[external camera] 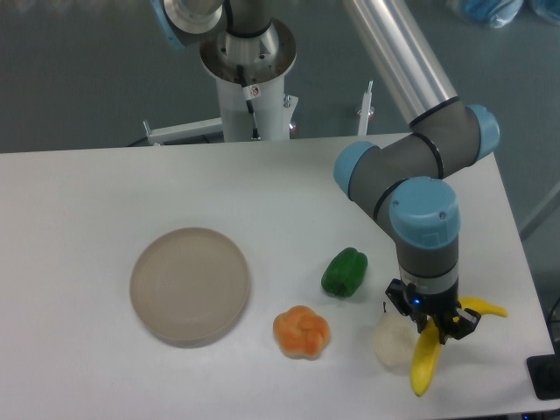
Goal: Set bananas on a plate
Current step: 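Hold the yellow banana in the gripper and lift it off the table, then carry the held banana over the peppers toward the beige plate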
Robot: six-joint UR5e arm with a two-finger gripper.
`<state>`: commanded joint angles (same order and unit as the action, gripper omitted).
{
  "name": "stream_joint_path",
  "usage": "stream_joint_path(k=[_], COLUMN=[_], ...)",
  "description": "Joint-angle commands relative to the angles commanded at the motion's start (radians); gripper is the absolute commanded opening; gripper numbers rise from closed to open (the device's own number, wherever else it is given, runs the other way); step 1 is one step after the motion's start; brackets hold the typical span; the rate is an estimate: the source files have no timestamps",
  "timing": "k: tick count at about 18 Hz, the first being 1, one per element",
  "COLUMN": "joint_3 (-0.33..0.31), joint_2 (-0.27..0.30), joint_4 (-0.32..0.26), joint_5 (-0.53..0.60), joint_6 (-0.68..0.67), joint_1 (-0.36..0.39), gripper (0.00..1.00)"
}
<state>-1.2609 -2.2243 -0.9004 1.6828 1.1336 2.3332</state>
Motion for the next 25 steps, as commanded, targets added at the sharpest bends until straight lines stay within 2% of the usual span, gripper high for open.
stream_joint_path(k=[8,11,15,20,22,25], joint_3=[-0.012,-0.018,-0.054,-0.063,-0.104,-0.224], joint_2=[0.02,0.031,0.055,0.074,0.106,0.202], joint_4=[0.0,-0.002,-0.011,-0.012,-0.014,-0.037], joint_5=[0.002,0.0,-0.008,-0.041,-0.041,-0.043], joint_6=[-0.005,-0.044,-0.185,-0.426,-0.509,-0.626], joint_1=[-0.006,-0.031,-0.092,-0.179,-0.207,-0.262], gripper=[0.29,0.29,0.29,0.29,0.29,0.29])
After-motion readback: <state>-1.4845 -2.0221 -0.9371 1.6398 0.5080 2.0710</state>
